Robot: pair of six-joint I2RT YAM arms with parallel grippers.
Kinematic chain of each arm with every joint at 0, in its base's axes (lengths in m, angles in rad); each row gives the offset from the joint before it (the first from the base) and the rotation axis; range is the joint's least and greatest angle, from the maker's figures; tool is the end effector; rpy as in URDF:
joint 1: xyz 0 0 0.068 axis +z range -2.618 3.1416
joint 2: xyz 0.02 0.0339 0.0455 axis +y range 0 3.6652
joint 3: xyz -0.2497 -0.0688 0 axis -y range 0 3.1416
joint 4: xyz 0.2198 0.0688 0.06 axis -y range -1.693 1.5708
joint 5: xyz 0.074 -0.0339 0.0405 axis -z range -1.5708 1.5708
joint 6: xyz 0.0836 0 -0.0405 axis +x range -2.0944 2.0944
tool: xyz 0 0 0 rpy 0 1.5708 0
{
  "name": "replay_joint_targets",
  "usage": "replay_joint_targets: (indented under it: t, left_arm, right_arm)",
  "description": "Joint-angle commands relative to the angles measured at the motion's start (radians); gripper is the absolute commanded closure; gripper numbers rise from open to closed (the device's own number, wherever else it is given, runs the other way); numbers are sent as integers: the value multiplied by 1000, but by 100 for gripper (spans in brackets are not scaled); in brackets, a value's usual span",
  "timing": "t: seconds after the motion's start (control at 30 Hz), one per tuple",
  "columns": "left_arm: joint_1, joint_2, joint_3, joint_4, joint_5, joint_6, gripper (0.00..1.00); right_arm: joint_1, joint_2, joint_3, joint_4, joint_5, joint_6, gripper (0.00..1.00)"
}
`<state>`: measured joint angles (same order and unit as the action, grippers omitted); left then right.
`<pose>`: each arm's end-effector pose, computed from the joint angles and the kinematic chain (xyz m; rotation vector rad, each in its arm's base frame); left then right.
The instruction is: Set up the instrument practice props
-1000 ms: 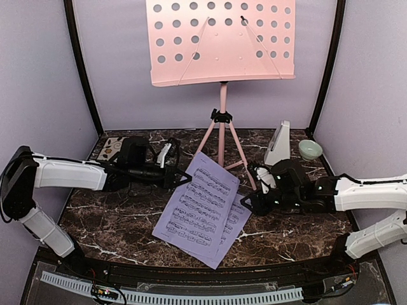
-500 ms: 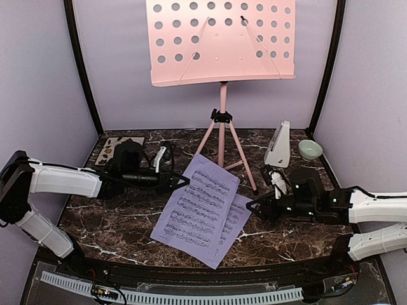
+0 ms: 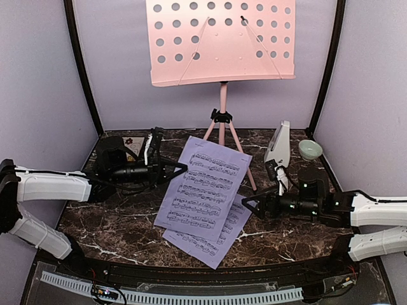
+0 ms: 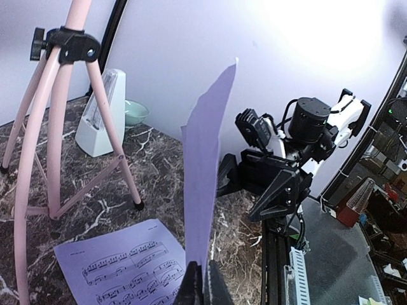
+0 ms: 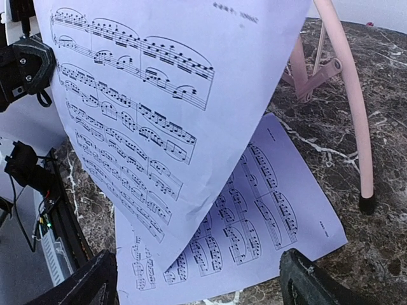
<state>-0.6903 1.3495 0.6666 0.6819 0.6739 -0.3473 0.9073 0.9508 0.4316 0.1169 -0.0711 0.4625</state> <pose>0.2080 -0.2395 0.2648 0.8460 1.5190 -1.3121 0.1433 0.1930 0.1981 -0.5116 2.0382 0.9367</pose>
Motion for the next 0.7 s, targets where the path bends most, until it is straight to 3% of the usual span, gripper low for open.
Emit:
replay_joint_targets:
  t: [0.0,0.4,0.67]
  left_arm:
    - [-2,-45,-8,99,44,-27,100]
    - [-2,-71,50,142,122,-93,100]
    - [-2,-91,93,153,134,-127,100]
  right_arm:
    - [-21,-19,-35,195,-41,26,8]
    - [-51,96,0,415,-138,46,9]
    - [-73,89,35,400,-213,45,9]
